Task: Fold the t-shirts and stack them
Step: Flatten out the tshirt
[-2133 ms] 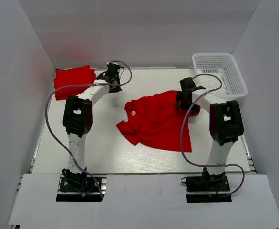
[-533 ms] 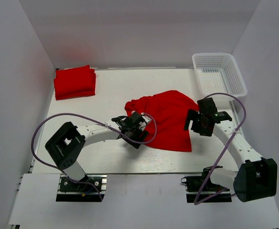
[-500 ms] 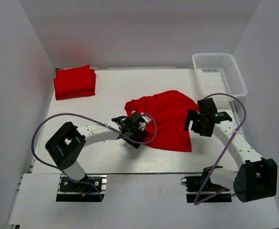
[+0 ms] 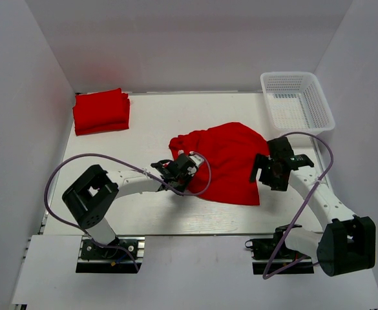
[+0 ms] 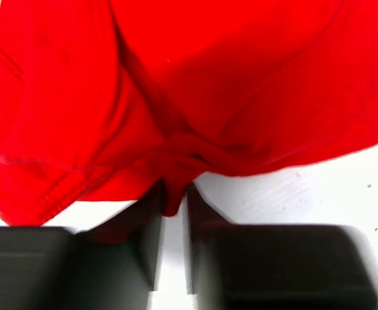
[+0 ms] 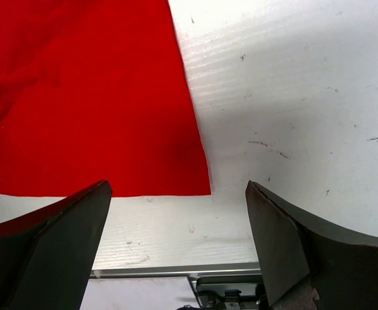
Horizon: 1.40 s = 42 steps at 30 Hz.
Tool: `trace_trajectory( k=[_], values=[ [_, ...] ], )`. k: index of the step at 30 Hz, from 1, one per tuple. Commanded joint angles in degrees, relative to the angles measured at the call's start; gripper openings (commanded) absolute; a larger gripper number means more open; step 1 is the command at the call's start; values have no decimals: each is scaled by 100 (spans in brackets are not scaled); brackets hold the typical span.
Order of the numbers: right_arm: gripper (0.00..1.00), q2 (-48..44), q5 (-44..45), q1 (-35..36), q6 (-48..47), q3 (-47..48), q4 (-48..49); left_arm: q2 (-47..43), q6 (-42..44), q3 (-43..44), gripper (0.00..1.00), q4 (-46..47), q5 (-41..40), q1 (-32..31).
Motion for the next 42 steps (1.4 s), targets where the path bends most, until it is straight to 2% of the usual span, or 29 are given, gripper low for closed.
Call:
trace_trajectory(
  k=[1, 2, 3, 15, 26, 29, 31, 32, 33, 37, 38, 39, 40, 42],
  values=[
    [90, -131, -104, 10, 173, -176, -82, 58, -44, -142, 24, 234, 152, -32],
    [90, -131, -104, -16, 208, -194, -81, 58, -44, -141, 1, 234, 100, -32],
    [90, -140, -121, -25, 243, -264, -46, 58, -44, -89, 0, 234, 99, -32],
    [89, 229, -868, 107, 436, -958, 744, -628, -325, -150, 0, -161, -156, -32],
    [81, 703, -684, 257, 779, -1319, 1421, -856, -439, -150, 0, -275, -85, -32],
    [70, 809, -570, 256, 841, -1328, 1465, -909, -439, -150, 0, -328, -85, -32],
    [53, 818, -665, 265, 850, -1328, 1448, -909, -492, -150, 0, -328, -85, -32],
    [48, 809, -684, 274, 850, -1380, 1457, -970, -492, -150, 0, -328, -85, -32],
    [48, 809, -675, 283, 850, -1407, 1465, -971, -492, -150, 0, -328, -85, -32],
    [38, 879, -727, 292, 832, -1513, 1500, -1023, -492, -150, 0, -381, -85, -32],
    [28, 949, -736, 309, 806, -1530, 1527, -1023, -492, -150, 0, -381, -85, -32],
    [8, 976, -745, 318, 771, -1504, 1536, -1076, -492, -150, 0, -381, -138, -32],
    [0, 1011, -615, 301, 701, -1478, 1510, -1076, -492, -150, 0, -381, -138, -32],
    [0, 1055, -378, 327, 701, -1303, 1413, -1128, -545, -36, 0, -521, -208, -32]
  ],
)
